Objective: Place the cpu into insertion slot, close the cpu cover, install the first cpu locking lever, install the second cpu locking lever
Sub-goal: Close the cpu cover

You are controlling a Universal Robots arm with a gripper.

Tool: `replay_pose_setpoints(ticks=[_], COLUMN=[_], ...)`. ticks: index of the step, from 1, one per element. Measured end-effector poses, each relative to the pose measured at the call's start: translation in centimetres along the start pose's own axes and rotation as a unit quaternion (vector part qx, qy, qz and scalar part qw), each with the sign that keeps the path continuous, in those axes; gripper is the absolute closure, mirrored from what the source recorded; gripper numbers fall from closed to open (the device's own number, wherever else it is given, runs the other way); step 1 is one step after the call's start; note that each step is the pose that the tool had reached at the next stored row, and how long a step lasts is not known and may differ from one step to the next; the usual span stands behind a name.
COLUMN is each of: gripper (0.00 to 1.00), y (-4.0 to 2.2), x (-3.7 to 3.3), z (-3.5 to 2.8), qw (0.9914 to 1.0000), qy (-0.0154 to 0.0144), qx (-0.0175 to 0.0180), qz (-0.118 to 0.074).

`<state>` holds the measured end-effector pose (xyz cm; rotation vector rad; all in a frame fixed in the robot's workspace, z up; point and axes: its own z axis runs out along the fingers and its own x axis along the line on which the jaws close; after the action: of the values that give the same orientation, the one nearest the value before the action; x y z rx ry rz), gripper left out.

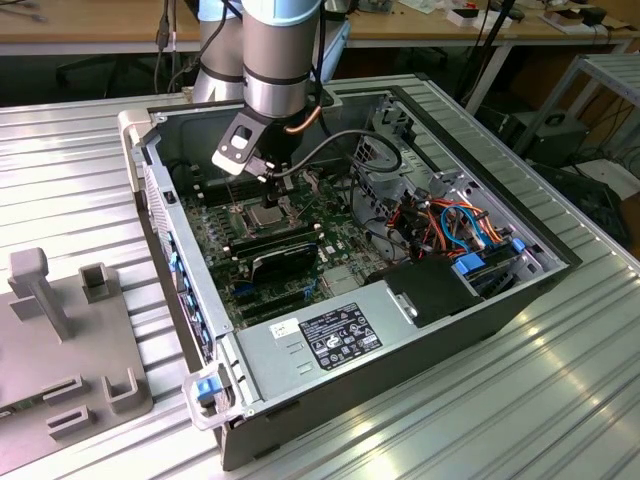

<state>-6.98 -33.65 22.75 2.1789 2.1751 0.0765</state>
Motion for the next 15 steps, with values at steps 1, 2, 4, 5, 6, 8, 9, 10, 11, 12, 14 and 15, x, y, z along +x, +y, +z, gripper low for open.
replay_pose_setpoints(ticks=[1, 2, 4, 5, 6, 8, 9, 10, 11, 12, 14, 15], gripper=[0.89, 0.89, 0.89, 0.89, 0.89, 0.89, 0.89, 0.89, 0.89, 0.89, 0.89, 0.89], y=[0.01, 0.03, 0.08, 0.09, 0.10, 0.13, 0.13, 0.12, 0.12, 0.12, 0.13, 0.16], x=[0.00, -0.01, 0.02, 0.03, 0.04, 0.04, 0.05, 0.04, 0.04, 0.04, 0.04, 0.04], z=[-0.11, -0.39, -0.95, -1.11, -1.34, -1.61, -1.61, -1.61, -1.61, -1.61, -1.60, -1.60], qw=[1.00000, 1.00000, 1.00000, 1.00000, 1.00000, 1.00000, 1.00000, 1.00000, 1.00000, 1.00000, 1.00000, 1.00000], qy=[0.0000, -0.0001, 0.0000, 0.0000, -0.0001, -0.0001, 0.0001, 0.0006, 0.0005, 0.0005, 0.0006, 0.0006], qx=[0.0000, 0.0000, 0.0000, 0.0000, 0.0000, 0.0000, -0.0001, 0.0000, 0.0000, 0.0001, 0.0001, 0.0000], qz=[0.000, 0.000, 0.000, 0.000, 0.000, 0.000, 0.000, 0.000, 0.000, 0.000, 0.000, 0.000])
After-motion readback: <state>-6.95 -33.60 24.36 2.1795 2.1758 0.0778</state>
